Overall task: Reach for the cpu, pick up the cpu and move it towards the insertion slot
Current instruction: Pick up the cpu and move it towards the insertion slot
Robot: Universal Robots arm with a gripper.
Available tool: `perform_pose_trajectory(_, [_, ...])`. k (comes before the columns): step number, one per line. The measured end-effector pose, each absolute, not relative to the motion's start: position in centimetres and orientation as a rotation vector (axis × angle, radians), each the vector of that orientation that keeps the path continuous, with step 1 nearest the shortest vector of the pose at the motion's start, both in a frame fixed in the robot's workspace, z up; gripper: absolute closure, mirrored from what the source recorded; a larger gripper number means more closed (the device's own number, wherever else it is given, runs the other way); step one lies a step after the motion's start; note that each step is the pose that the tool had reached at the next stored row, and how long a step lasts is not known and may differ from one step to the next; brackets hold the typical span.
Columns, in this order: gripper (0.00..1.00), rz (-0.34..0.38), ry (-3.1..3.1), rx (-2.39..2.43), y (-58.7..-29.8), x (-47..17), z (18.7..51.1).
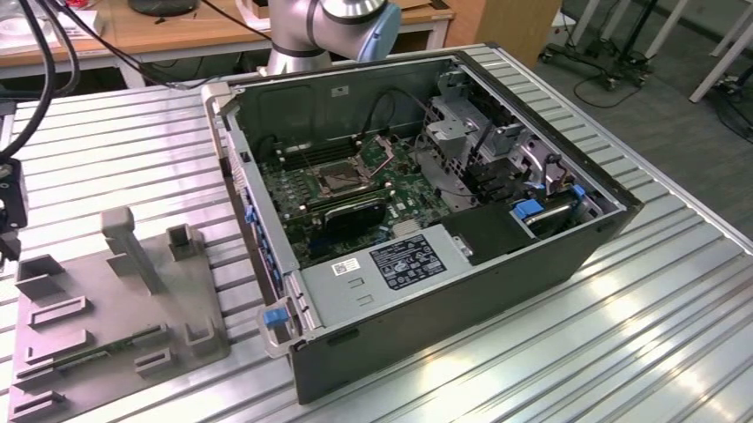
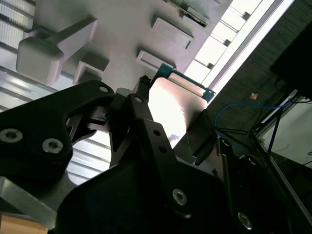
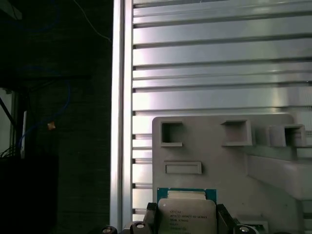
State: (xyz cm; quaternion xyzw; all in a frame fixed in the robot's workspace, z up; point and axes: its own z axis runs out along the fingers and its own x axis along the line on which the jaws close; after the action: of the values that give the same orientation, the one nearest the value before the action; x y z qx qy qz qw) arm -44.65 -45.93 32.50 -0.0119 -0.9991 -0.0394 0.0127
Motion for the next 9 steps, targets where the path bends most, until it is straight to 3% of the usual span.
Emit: perform_pose_trajectory(9, [0.46, -0.123, -3.114, -0.037, -45.93, -44.65, 33.46])
